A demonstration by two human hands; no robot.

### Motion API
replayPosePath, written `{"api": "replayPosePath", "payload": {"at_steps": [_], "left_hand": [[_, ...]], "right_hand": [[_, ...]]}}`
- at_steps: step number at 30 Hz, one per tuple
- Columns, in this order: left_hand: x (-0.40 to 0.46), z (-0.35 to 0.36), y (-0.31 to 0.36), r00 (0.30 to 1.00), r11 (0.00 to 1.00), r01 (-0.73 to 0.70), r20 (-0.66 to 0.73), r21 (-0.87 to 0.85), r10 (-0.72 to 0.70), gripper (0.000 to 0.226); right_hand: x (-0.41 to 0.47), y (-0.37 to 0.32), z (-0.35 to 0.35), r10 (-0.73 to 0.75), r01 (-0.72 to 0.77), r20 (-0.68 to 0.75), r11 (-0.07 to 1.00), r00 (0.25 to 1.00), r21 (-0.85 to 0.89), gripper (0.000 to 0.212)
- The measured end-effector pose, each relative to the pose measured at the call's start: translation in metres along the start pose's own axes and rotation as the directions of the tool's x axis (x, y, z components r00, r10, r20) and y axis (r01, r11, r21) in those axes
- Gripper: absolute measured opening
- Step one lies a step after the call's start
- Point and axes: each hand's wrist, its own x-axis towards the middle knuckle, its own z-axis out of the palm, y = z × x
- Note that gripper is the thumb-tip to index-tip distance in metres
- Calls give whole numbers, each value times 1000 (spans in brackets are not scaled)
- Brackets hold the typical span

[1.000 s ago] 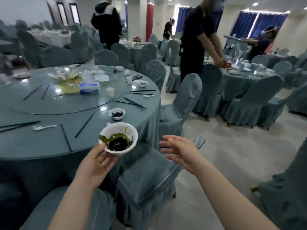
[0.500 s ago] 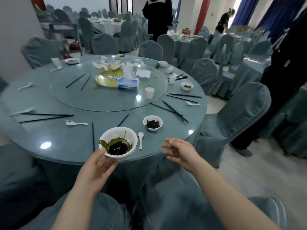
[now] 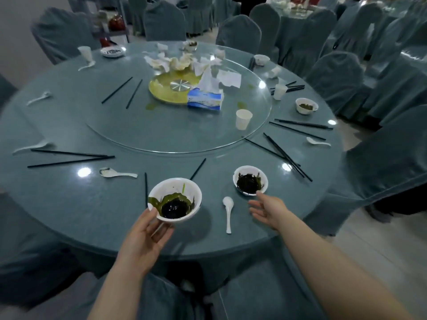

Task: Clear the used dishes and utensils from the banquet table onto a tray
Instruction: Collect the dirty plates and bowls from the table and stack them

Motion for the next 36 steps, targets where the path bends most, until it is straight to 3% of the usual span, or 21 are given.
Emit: {"api": "replayPosePath", "payload": {"at_steps": [7, 9, 13, 16, 26, 36], "left_hand": [[20, -6, 0, 999, 1000, 26, -28, 11, -26, 13], [23, -3, -2, 1000, 1000, 18, -16, 15, -18, 13], [27, 12, -9, 1000, 998, -2, 20, 62, 1, 18], [27, 29, -19, 998, 996, 4, 61, 91, -10, 26], [-12, 107, -81, 961, 977, 19, 264, 213, -77, 60], [-127, 191, -206, 845, 904, -17, 489, 427, -215, 50]], "right_hand": [[32, -5, 9, 51, -38, -136, 994, 989, 100, 18], [33, -6, 7, 11, 3, -148, 996, 989, 94, 23], [19, -13, -7, -126, 130, -132, 991, 983, 22, 6], [1, -19, -26, -214, 214, -87, 977, 973, -7, 5], [-82, -18, -119, -379, 380, -41, 924, 925, 37, 2], [-167, 32, -267, -455, 457, -36, 889, 889, 28, 8]]}}
